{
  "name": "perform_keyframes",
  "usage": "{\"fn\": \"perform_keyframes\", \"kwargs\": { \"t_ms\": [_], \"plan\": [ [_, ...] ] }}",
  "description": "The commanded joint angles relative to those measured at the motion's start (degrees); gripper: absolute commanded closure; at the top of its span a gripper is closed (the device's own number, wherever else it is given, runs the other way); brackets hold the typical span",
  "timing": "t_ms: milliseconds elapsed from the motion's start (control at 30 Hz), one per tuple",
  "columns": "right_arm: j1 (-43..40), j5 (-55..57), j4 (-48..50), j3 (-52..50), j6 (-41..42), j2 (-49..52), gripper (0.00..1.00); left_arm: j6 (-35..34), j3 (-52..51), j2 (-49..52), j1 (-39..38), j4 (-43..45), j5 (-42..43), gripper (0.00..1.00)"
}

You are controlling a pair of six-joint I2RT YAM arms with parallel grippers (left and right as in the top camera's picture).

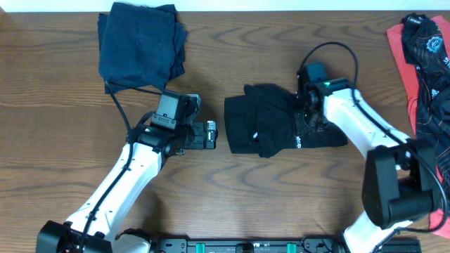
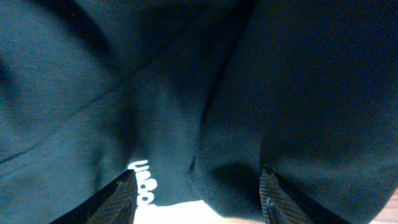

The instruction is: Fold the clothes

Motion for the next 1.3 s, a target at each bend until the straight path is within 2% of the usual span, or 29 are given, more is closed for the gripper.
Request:
{"fn": "perform_keyframes", "kwargs": {
  "t_ms": [0,67,233,400,533,600,733,1267],
  "plan": [
    [0.61,5.40,-0.33,-0.33,0.81,1.01,0.39,0.50,-0.44,0.28,0.24,-0.33,0.55,0.02],
    [0.59,5.64,-0.39,-0.33,0.83,1.20,0.40,0.50,-0.44,0.28,0.24,-0.31,0.55,0.02],
    [0.61,6.93,-1.03,-0.33,0.83,1.31,0.53,0.50,-0.44,0.28,0.24,-0.35,0.55,0.02],
    [0.92,6.19,-1.64,-0.35,0.81,1.46,0.56,0.50,-0.44,0.28,0.24,-0.33,0.55,0.02],
    [1.49,6.21,-1.77,-0.50,0.81,2.12,0.66,0.50,-0.44,0.28,0.24,-0.35,0.55,0.02],
    [1.73,6.16,-1.77,-0.50,0.83,2.95,0.74,0.50,-0.44,0.28,0.24,-0.35,0.55,0.02],
    [2.43,6.25,-1.84,-0.55,0.83,4.37,0.98,0.50,-0.44,0.28,0.24,-0.37,0.55,0.02],
    [2.56,7.21,-10.03,1.16,3.89,0.70,0.99,0.50,-0.44,0.28,0.24,-0.33,0.55,0.02]
  ]
}}
